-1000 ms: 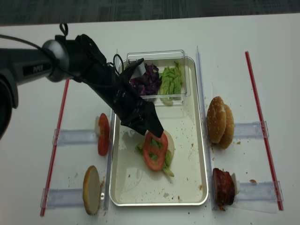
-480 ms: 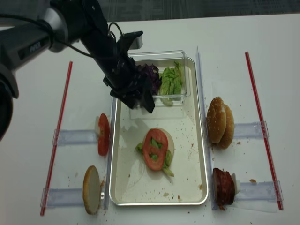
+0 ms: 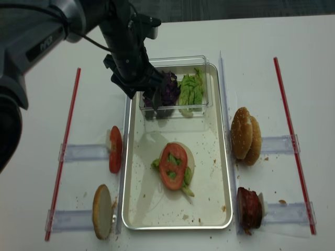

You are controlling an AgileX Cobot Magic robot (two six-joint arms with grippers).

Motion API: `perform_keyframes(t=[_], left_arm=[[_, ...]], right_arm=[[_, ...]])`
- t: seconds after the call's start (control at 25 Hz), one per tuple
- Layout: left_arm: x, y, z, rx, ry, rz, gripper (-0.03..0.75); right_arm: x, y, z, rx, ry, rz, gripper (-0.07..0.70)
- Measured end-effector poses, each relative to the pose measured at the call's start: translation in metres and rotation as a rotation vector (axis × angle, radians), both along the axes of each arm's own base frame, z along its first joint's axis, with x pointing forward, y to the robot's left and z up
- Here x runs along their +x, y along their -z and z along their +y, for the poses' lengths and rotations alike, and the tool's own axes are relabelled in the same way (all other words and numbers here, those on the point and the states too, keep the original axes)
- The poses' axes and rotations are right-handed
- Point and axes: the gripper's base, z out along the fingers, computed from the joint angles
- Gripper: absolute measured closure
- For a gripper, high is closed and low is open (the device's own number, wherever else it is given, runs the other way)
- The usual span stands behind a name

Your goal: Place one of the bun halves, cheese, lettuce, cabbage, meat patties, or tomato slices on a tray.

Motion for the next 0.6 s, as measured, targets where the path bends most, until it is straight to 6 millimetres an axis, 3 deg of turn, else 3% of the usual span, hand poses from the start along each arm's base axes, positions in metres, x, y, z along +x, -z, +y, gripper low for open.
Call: perform_keyframes(t=[0.6], left_arm=[[0.0007, 0.0000, 0.0017, 0.076, 0.008, -0.033, 0.190]], right_arm=[[0.0000, 0.0000, 0.0000, 0.000, 0.000, 0.000, 0.061]])
